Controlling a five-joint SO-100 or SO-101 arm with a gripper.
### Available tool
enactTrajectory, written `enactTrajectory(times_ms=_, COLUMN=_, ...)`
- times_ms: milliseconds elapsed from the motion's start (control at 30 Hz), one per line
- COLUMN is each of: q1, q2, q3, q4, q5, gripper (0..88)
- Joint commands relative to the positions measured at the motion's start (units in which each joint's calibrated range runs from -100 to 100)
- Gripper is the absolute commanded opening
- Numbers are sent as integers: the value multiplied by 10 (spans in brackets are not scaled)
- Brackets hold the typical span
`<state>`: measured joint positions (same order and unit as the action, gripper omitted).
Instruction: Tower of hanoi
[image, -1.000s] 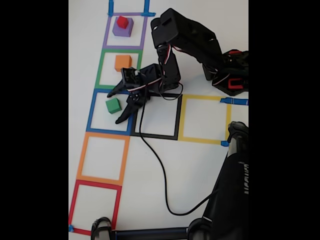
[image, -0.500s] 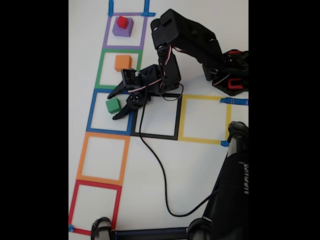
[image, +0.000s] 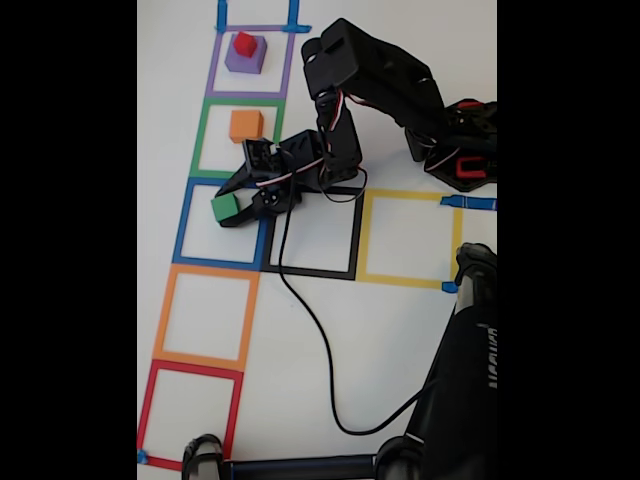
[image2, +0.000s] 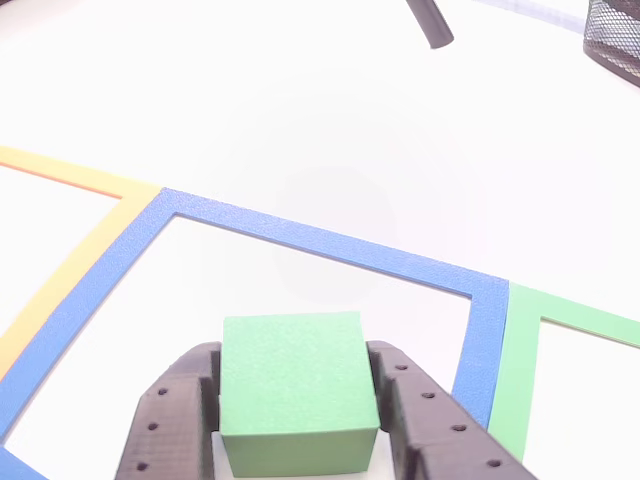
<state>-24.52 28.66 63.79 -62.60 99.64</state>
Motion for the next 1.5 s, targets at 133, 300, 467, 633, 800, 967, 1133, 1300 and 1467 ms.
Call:
enactTrajectory(times_ms=133, q1=-17, q2=-36, q3=-3, q4=24, q5=4, gripper=79)
enactTrajectory(times_ms=300, q1=-18, q2=-131, q3=-2, q4=134, q5=4, gripper=80)
enactTrajectory(times_ms=467, q1=-12, q2=-277, q3=1, q4=312, q5=4, gripper=78)
enactTrajectory(times_ms=633, q1=7, q2=-432, q3=-4, q4=508, q5=4, gripper=78)
enactTrajectory(times_ms=800, q1=48, q2=-577, q3=-22, q4=717, q5=4, gripper=76)
enactTrajectory(times_ms=967, q1=107, q2=-703, q3=-122, q4=1011, q5=4, gripper=75)
enactTrajectory(times_ms=1133, q1=131, q2=-736, q3=-332, q4=1276, q5=4, gripper=74)
enactTrajectory(times_ms=1300, q1=135, q2=-716, q3=-564, q4=1464, q5=4, gripper=75)
enactTrajectory(times_ms=1467, q1=165, q2=-687, q3=-753, q4=1600, q5=4, gripper=74)
